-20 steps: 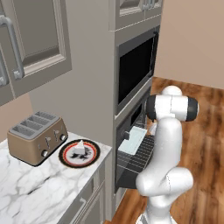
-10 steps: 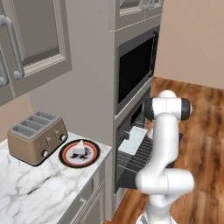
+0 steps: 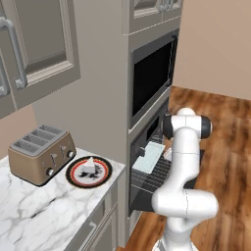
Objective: Take the baked cake out of the oven and place it on the plate for cooling. Then close the oven door.
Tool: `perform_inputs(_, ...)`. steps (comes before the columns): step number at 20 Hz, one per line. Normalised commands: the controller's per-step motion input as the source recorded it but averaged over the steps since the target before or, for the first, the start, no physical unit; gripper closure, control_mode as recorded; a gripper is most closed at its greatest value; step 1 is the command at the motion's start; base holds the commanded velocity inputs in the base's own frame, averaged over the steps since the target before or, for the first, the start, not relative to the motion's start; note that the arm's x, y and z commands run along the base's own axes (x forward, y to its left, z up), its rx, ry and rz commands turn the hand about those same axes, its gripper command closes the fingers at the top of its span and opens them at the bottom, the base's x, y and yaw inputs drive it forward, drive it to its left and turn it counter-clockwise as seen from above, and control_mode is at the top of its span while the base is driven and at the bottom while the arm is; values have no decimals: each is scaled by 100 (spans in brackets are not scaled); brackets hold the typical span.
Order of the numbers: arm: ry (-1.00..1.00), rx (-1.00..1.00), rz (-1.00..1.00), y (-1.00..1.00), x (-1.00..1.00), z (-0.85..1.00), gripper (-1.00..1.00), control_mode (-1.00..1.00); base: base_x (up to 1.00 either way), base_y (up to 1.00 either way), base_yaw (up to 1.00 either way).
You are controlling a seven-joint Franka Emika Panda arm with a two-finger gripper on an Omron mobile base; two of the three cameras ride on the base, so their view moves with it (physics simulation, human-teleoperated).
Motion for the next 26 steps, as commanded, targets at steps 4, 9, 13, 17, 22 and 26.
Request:
perform_inputs(4, 0, 4, 0, 0, 31, -48, -100, -100, 0, 0, 0)
perform_inputs(9, -1, 4, 0, 0, 32, -43, -100, -100, 0, 0, 0)
perform_inputs(13, -1, 4, 0, 0, 36, -43, -100, -100, 0, 0, 0)
perform_inputs(17, -2, 3, 0, 0, 40, -39, -100, -100, 0, 0, 0)
perform_inputs(22, 0, 3, 0, 0, 47, -35, -100, -100, 0, 0, 0)
perform_inputs(26, -2, 2, 0, 8, 36, -32, -100, -100, 0, 0, 0)
